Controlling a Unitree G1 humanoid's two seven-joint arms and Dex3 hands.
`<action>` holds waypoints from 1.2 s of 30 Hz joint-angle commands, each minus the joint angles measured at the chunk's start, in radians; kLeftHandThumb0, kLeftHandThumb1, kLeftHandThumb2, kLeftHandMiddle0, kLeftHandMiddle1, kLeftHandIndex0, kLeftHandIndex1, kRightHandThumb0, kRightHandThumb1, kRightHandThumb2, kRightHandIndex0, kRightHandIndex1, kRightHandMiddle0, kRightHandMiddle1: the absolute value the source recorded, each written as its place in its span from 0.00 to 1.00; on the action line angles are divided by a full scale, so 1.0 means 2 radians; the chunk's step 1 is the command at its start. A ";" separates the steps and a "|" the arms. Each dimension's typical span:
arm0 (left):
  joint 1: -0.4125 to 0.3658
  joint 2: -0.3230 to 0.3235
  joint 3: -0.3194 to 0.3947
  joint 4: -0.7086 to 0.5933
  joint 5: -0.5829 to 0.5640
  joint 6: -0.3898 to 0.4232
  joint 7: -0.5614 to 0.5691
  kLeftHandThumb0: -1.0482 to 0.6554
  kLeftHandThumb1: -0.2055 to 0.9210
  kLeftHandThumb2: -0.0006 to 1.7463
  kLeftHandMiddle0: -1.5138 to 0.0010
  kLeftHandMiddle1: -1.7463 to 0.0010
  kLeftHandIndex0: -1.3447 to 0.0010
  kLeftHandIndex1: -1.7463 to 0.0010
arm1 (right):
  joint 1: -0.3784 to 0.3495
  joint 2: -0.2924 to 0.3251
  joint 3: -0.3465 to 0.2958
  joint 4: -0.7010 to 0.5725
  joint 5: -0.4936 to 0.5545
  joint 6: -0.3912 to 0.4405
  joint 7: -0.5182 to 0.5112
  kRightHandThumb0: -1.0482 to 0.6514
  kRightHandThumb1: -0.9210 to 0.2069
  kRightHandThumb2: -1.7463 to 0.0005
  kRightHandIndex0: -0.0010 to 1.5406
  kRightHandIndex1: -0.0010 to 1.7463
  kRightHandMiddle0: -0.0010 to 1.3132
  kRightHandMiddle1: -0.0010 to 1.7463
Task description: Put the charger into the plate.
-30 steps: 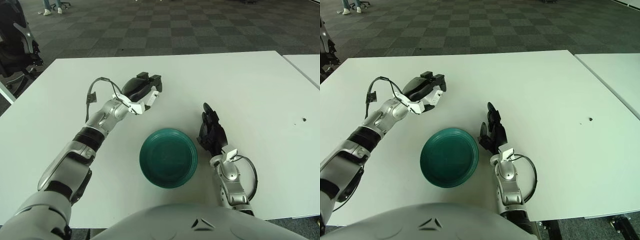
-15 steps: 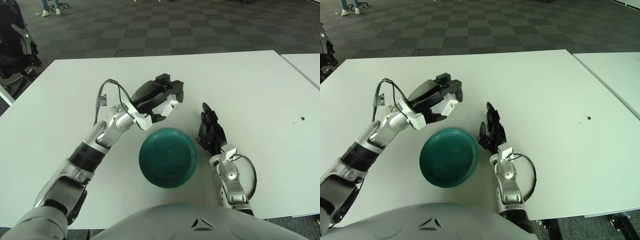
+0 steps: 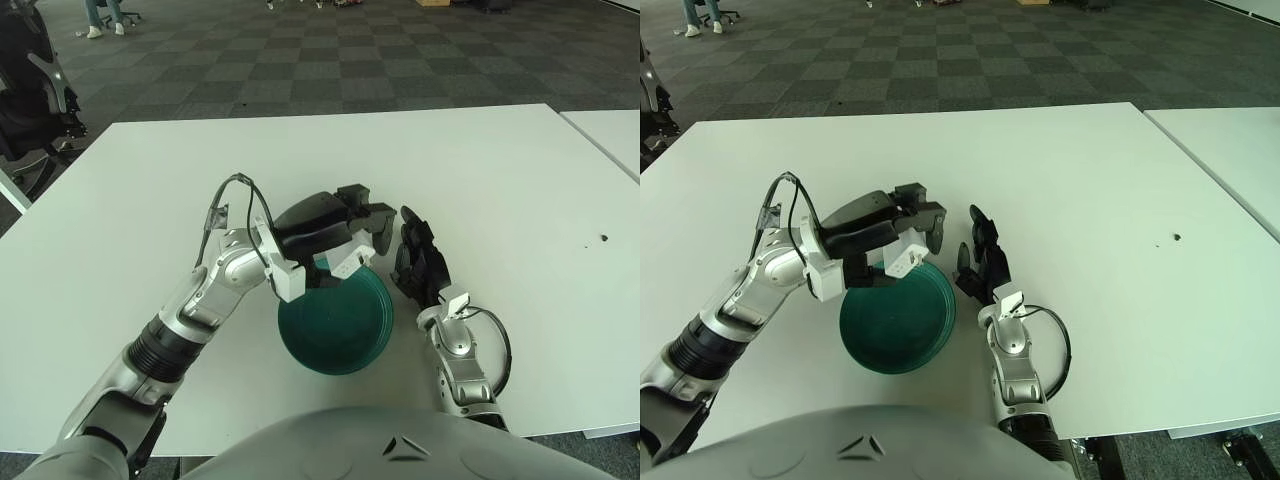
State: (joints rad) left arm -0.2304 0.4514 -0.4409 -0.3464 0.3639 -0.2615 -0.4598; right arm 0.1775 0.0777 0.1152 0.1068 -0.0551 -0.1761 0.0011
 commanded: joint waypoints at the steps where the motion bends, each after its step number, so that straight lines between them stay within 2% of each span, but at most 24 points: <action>1: 0.026 0.005 -0.023 -0.023 0.008 0.012 -0.030 0.62 0.21 0.92 0.45 0.06 0.54 0.00 | 0.019 -0.014 0.000 0.024 -0.010 0.096 0.000 0.16 0.00 0.61 0.12 0.05 0.00 0.57; 4: 0.028 0.010 -0.035 -0.022 0.012 0.017 -0.051 0.62 0.20 0.92 0.45 0.07 0.53 0.00 | 0.028 -0.010 0.009 -0.010 -0.017 0.098 -0.003 0.16 0.00 0.61 0.15 0.06 0.00 0.60; 10: 0.030 0.016 -0.049 0.015 0.048 -0.032 -0.043 0.62 0.20 0.92 0.45 0.08 0.51 0.00 | 0.050 -0.005 0.024 -0.024 -0.022 0.059 -0.010 0.15 0.00 0.58 0.14 0.06 0.00 0.48; 12: 0.033 0.019 -0.050 0.025 0.056 -0.048 -0.040 0.62 0.20 0.92 0.46 0.07 0.51 0.00 | 0.053 -0.006 0.025 -0.021 -0.017 0.045 -0.005 0.14 0.00 0.57 0.12 0.05 0.00 0.41; 15: 0.040 0.023 -0.052 0.030 0.053 -0.053 -0.050 0.62 0.18 0.93 0.46 0.08 0.48 0.00 | 0.055 -0.005 0.025 -0.014 -0.008 0.030 0.001 0.14 0.00 0.54 0.10 0.03 0.00 0.32; 21: 0.045 0.023 -0.052 0.039 0.047 -0.060 -0.057 0.62 0.16 0.95 0.45 0.08 0.46 0.00 | 0.048 -0.001 0.014 0.016 0.003 0.009 0.002 0.14 0.00 0.50 0.07 0.01 0.00 0.24; 33: 0.032 0.029 -0.061 0.066 0.045 -0.085 -0.083 0.62 0.19 0.92 0.46 0.09 0.49 0.00 | 0.036 0.008 0.000 0.054 0.023 -0.016 0.007 0.18 0.00 0.45 0.04 0.00 0.00 0.20; 36: 0.020 0.037 -0.066 0.072 0.057 -0.101 -0.093 0.62 0.20 0.94 0.49 0.03 0.48 0.00 | 0.035 0.012 -0.003 0.058 0.033 -0.016 0.011 0.20 0.00 0.45 0.03 0.00 0.00 0.19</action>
State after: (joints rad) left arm -0.1516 0.4992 -0.5662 -0.2171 0.4553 -0.4315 -0.6190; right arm 0.2058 0.0977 0.1220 0.1374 -0.0183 -0.2783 0.0161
